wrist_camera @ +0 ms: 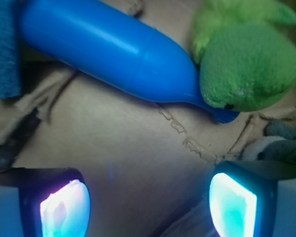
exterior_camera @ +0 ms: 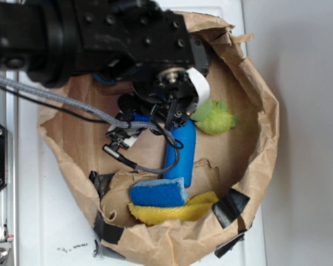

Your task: Grab the blue ball.

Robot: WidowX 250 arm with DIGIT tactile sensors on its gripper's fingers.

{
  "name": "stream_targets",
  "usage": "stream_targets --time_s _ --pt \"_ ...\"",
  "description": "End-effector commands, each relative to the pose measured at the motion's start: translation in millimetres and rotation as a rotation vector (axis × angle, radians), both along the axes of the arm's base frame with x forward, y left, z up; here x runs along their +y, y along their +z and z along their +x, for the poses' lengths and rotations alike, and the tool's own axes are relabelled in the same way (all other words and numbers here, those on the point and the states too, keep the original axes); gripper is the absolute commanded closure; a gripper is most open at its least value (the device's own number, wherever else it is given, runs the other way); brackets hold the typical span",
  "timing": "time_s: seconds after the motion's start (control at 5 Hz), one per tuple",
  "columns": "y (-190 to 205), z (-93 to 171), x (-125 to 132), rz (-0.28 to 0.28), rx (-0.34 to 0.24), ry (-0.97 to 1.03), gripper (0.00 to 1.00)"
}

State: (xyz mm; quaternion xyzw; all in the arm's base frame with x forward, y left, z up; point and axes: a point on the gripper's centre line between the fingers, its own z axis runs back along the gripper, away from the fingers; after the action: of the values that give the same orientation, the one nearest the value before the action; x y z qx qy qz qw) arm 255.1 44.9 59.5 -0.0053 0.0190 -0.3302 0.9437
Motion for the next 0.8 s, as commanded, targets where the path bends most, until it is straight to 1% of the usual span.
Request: stream_targets --time_s 0.0,0.2,0.4,0.6 --pt "17.9 -6.5 19.3 0.049 0.015 -0.045 0.0" --pt "19.8 -7.0 29.0 0.051 0.039 -0.031 0.0" --pt "14.5 -10.1 31.7 0.08 0.041 -0.034 0.0" --pt "15.2 -15.7 37.8 0.081 0.053 -0.036 0.0"
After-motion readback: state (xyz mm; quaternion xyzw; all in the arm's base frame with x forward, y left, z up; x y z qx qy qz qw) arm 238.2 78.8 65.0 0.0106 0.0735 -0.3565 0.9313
